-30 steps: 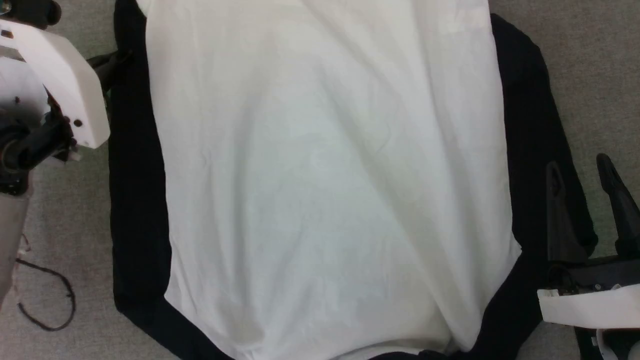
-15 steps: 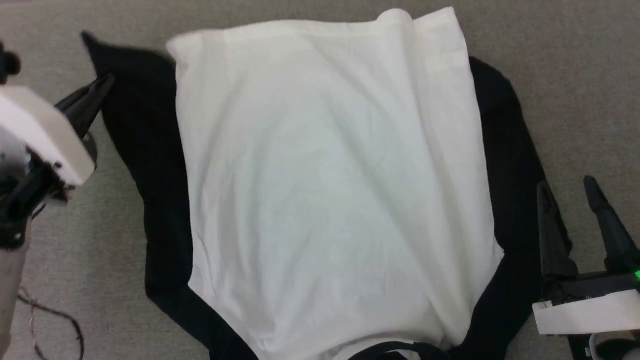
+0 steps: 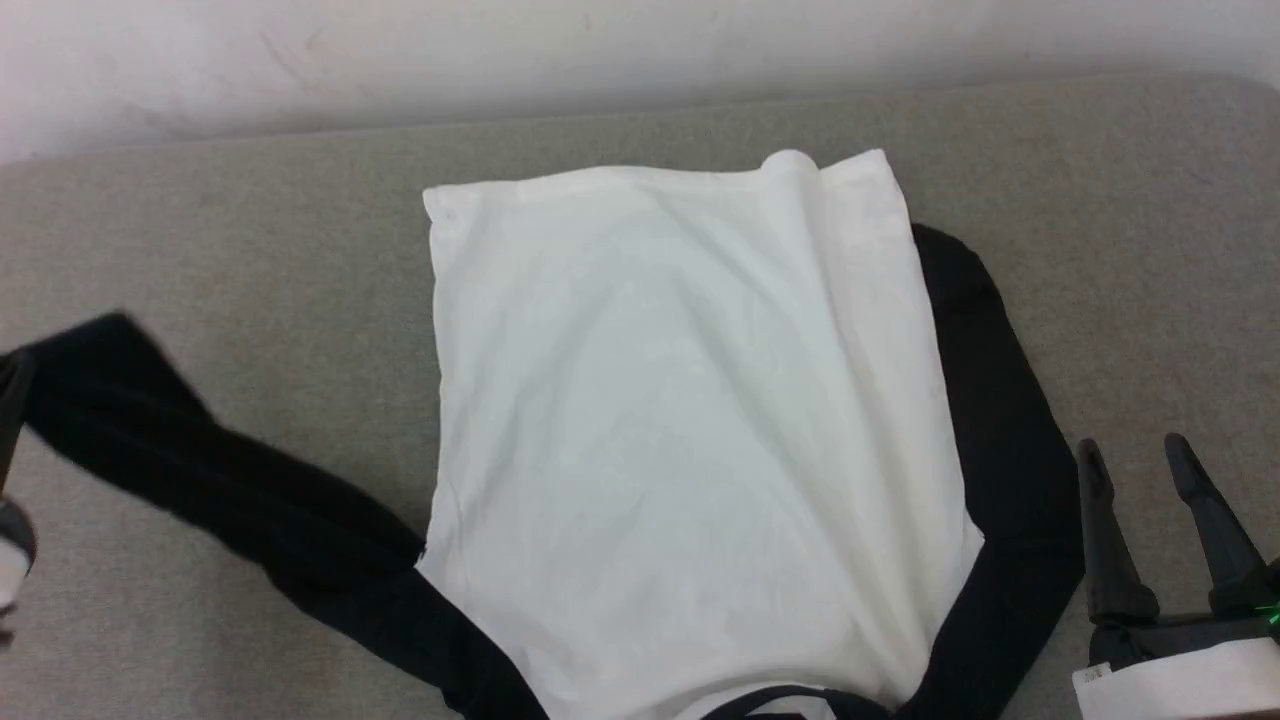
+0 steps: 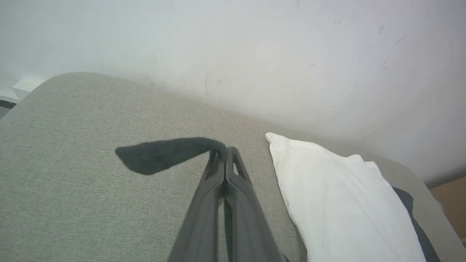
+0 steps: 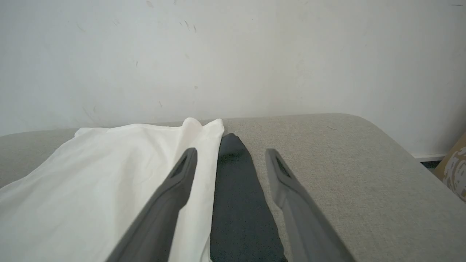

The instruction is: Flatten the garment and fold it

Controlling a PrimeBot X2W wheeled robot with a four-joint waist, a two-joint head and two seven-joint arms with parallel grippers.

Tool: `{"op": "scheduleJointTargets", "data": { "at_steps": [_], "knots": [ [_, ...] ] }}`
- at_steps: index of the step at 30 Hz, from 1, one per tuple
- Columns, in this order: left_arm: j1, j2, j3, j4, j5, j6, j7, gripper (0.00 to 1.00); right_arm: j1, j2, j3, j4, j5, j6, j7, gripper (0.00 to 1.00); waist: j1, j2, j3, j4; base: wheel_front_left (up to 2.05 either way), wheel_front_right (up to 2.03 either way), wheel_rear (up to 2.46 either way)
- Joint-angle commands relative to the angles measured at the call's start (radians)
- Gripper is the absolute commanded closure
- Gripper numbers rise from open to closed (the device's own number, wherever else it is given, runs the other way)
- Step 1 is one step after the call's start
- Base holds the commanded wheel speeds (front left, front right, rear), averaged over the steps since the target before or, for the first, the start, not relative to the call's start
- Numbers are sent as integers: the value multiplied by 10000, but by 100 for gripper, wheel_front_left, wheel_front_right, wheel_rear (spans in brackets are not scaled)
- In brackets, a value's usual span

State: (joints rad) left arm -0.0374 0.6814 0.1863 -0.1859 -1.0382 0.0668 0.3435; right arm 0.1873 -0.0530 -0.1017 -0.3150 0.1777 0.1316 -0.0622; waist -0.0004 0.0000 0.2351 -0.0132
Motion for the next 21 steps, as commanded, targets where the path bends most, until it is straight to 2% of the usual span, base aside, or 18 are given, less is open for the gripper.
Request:
{"op": "scheduleJointTargets", "data": {
  "at_steps": [1,5,9,14,21],
  "knots": [
    [403,-108,260,-201,-100,105,-133,100,87,28,-35,0,61,-9,-19,0,4,0,-415,213,0,0,0],
    [1706,-542,1289,-762,-324,385,-574,100,244,28,-66,23,113,-9,-14,0,4,0,-671,326,0,0,0],
    [2656,-855,1835,-1037,-168,716,-839,100,395,28,-143,60,171,-9,-22,0,4,0,-908,485,0,0,0],
    [3257,-1124,2144,-1384,-65,1048,-955,100,499,28,-78,143,241,-9,-41,0,4,0,-1185,576,0,0,0],
    [3765,-988,2118,-2167,327,1286,-801,100,607,28,-289,160,298,-9,-89,0,4,0,-1504,544,0,0,0]
  ]
}}
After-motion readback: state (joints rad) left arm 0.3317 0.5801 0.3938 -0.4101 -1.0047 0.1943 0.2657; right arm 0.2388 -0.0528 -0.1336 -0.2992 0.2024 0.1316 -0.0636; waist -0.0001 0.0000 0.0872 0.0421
